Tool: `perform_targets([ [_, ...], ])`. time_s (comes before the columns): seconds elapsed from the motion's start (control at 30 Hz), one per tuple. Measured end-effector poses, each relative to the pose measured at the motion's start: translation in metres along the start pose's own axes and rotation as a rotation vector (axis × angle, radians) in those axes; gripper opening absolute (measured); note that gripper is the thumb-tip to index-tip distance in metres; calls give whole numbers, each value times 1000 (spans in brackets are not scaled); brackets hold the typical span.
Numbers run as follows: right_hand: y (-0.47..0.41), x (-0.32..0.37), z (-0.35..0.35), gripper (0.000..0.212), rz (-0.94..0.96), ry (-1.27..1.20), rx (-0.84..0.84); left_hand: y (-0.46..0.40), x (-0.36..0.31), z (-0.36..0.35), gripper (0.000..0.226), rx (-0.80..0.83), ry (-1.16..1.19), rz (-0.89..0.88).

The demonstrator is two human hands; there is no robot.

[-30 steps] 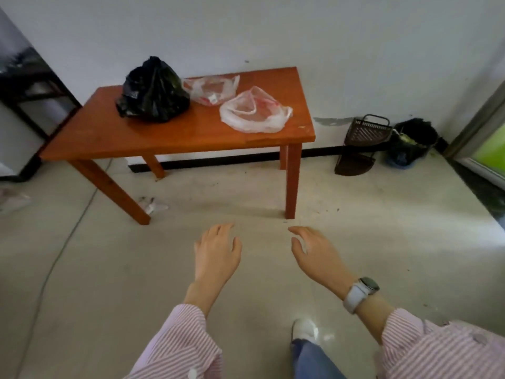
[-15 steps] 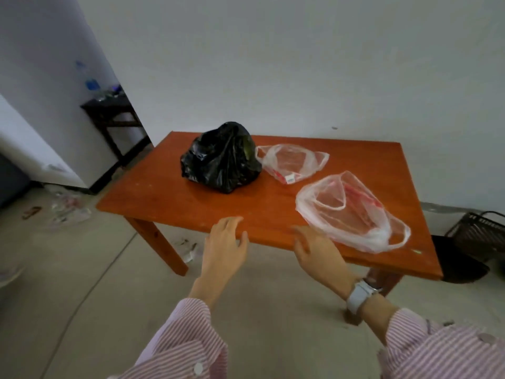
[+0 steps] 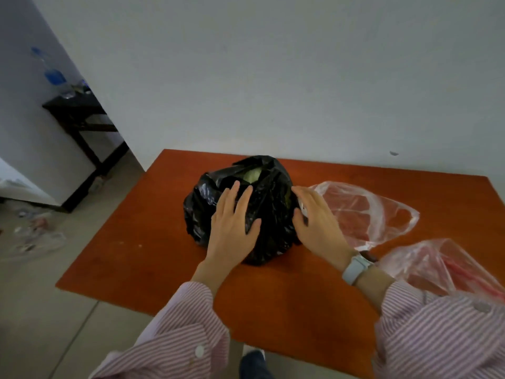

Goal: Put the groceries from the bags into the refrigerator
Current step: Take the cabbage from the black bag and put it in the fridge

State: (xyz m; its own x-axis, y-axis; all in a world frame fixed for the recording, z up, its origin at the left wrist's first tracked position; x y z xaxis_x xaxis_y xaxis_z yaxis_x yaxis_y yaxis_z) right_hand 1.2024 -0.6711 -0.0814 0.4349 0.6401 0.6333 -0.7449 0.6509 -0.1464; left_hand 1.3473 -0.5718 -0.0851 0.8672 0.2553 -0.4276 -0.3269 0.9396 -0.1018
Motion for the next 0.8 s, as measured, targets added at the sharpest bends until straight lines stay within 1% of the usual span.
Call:
perform_targets([
  [0.07,-47,-4,-11,45,-9,43,-1,-46,25,-3,74,157,-90,-17],
  [0.13,-86,-11,-17,46,-19,15,40,-83,47,-8,77,266,-156,-79],
  [0.17,-102,-15,-19,46,-36,-26,88,-98,58,-12,73,288,-150,-129],
  [0.27,-126,-40,-27,43,-162,-136,313,-119,81,-21,56,363,-82,-309],
  [0.3,-126,-48,-31,43,-196,-115,370,-118,87,-24,51,400,-91,-361],
  [0.37,-120,-64,-38,42,-246,-9,419,-113,100,-30,46,517,-199,-407],
  [0.43,-116,-77,-43,43,-305,65,421,-113,114,-34,54,613,-335,-392],
  [0.47,-116,-82,-45,45,-339,107,426,-116,119,-34,61,614,-331,-340],
  [0.5,-117,-86,-46,46,-364,162,422,-120,123,-33,68,572,-271,-269],
  [0.53,-121,-87,-45,49,-375,220,389,-126,125,-33,72,480,-175,-209],
  [0.57,-125,-87,-44,53,-367,260,329,-132,127,-32,71,345,-103,-175],
  [0.6,-129,-84,-43,58,-345,271,275,-138,127,-31,67,223,-77,-161],
  [0.63,-134,-81,-43,63,-307,264,256,-143,126,-30,58,132,-83,-157],
  [0.67,-138,-78,-46,65,-250,261,272,-148,125,-30,49,99,-91,-149],
  [0.7,-143,-78,-50,63,-194,270,302,-154,125,-31,44,107,-88,-131],
  [0.73,-149,-80,-52,61,-160,276,329,-160,126,-33,51,156,-82,-99],
  [0.8,-165,-90,-50,63,-164,269,359,-172,132,-35,84,292,-47,-38],
])
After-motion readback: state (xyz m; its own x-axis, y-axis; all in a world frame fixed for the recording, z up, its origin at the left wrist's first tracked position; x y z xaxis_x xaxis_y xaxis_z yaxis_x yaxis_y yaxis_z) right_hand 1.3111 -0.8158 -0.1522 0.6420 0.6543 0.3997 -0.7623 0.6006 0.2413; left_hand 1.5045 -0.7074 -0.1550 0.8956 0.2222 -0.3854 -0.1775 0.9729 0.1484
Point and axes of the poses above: each hand's wrist, its own y-axis away from the middle knuckle, its own z-axis out of the back of the hand, x = y × z, the point moved 2 cm from there along -y, towards the middle knuckle, and after that the axes turned 11 degrees about x, right-handed, at the moved point
